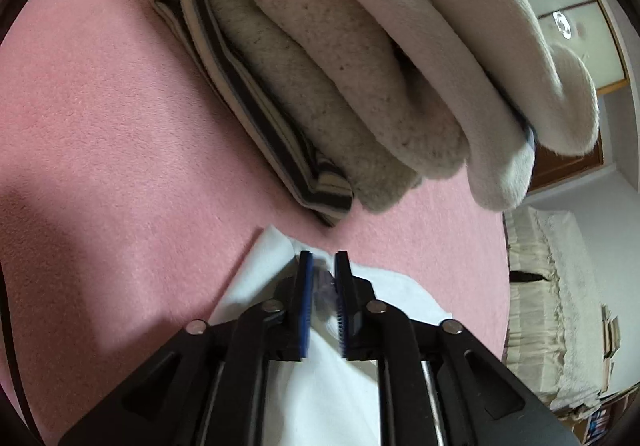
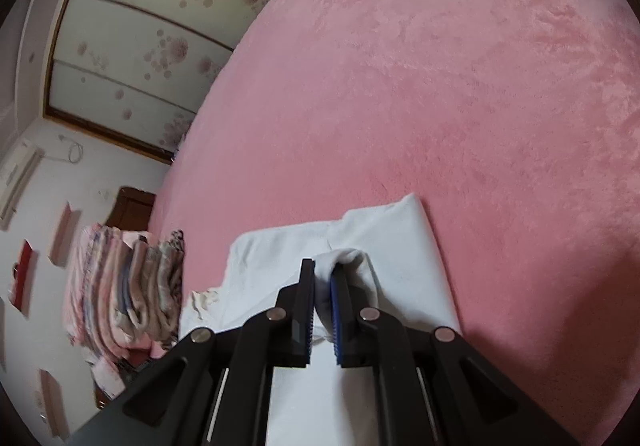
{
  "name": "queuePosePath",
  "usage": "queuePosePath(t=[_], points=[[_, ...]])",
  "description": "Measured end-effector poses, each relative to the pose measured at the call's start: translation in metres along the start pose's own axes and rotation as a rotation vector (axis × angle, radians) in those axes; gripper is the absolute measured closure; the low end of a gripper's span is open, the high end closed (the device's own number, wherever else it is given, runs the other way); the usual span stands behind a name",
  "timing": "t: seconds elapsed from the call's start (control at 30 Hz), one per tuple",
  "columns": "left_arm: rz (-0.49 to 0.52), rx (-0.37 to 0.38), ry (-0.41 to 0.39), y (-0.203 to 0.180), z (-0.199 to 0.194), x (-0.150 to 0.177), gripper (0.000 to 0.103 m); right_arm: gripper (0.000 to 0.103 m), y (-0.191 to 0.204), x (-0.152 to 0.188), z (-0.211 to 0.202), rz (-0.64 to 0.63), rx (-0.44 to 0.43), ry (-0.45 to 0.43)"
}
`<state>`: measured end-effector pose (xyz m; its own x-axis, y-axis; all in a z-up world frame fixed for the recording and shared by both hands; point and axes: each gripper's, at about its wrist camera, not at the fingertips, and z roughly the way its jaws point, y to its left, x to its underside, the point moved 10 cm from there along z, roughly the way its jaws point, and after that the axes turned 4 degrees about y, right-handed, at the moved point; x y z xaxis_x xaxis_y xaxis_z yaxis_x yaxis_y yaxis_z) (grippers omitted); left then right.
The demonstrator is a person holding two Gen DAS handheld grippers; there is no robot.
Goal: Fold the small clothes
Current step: 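Lift the hem with both tools and fold it toward the collar, then open both tools and withdraw them from the folded shirt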
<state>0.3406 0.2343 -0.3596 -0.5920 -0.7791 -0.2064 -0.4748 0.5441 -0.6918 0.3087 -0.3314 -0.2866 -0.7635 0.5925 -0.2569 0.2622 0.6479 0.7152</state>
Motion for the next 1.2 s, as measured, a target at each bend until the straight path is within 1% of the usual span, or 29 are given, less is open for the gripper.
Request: queuePosePath(t=[0.03,0.07,0.13,0.17,0.2,0.23,0.27,0.33,0.4,0.47,0.5,0.57,0.63,0.73,0.8,0.93,0.97,1.0,1.03,1.1,1.13,1.2], points=[[-0.015,0.015,0.009,0.0,0.002,-0.001,0.082,0.096,0.001,-0.002,0.001,0.01,-0.011,0.001],[-0.024,0.03,0.018,-0.001,0.003,-0.002,0.079,0.095,0.002,-0.003,0.002,0.014,-0.018,0.004],[-0.022,0.056,0.033,-0.007,0.002,-0.002,0.063,0.085,0.008,-0.007,-0.002,-0.006,-0.012,-0.013],[-0.013,0.061,0.033,-0.01,0.0,-0.002,0.058,0.073,0.01,-0.01,-0.006,-0.013,-0.014,-0.027],[-0.002,0.059,0.026,-0.014,-0.002,-0.003,0.049,0.061,0.012,-0.014,-0.012,-0.015,-0.014,-0.055],[0.013,0.058,0.014,-0.021,-0.006,-0.005,0.043,0.055,0.014,-0.02,-0.02,-0.008,-0.019,-0.091],[0.027,0.058,0.007,-0.024,-0.01,-0.005,0.043,0.049,0.015,-0.024,-0.027,-0.001,-0.028,-0.117],[0.057,0.06,0.002,-0.033,-0.015,-0.003,0.043,0.048,0.016,-0.032,-0.04,-0.002,-0.023,-0.157],[0.094,0.051,0.004,-0.04,-0.021,0.002,0.043,0.048,0.017,-0.034,-0.047,-0.049,0.036,-0.171],[0.154,0.031,0.001,-0.048,-0.025,0.009,0.043,0.048,0.022,-0.032,-0.05,-0.126,0.096,-0.176],[0.201,0.01,-0.003,-0.052,-0.026,0.012,0.043,0.048,0.024,-0.029,-0.05,-0.167,0.131,-0.172],[0.263,-0.021,-0.009,-0.058,-0.024,0.014,0.043,0.048,0.025,-0.023,-0.048,-0.219,0.157,-0.154],[0.328,-0.062,-0.004,-0.064,-0.02,0.021,0.043,0.048,0.025,-0.018,-0.045,-0.245,0.18,-0.134],[0.389,-0.131,0.015,-0.066,-0.004,0.025,0.043,0.049,0.023,-0.01,-0.035,-0.281,0.208,-0.102],[0.397,-0.162,0.027,-0.066,0.004,0.025,0.043,0.049,0.021,-0.006,-0.027,-0.297,0.217,-0.08],[0.402,-0.209,0.041,-0.073,0.029,0.031,0.043,0.051,0.018,-0.003,-0.014,-0.336,0.258,-0.055],[0.41,-0.228,0.04,-0.074,0.033,0.033,0.043,0.055,0.018,-0.002,-0.01,-0.349,0.272,-0.05],[0.421,-0.255,0.041,-0.074,0.039,0.034,0.043,0.063,0.018,-0.002,-0.005,-0.362,0.286,-0.042],[0.438,-0.299,0.041,-0.075,0.045,0.035,0.043,0.068,0.018,-0.001,-0.001,-0.373,0.296,-0.034],[0.462,-0.357,0.036,-0.074,0.053,0.036,0.043,0.095,0.015,-0.001,0.005,-0.399,0.358,-0.027],[0.471,-0.379,0.025,-0.075,0.058,0.037,0.042,0.098,0.012,-0.003,0.007,-0.407,0.391,-0.034],[0.48,-0.402,0.003,-0.072,0.059,0.041,0.042,0.098,0.006,-0.006,0.009,-0.401,0.439,-0.044]])
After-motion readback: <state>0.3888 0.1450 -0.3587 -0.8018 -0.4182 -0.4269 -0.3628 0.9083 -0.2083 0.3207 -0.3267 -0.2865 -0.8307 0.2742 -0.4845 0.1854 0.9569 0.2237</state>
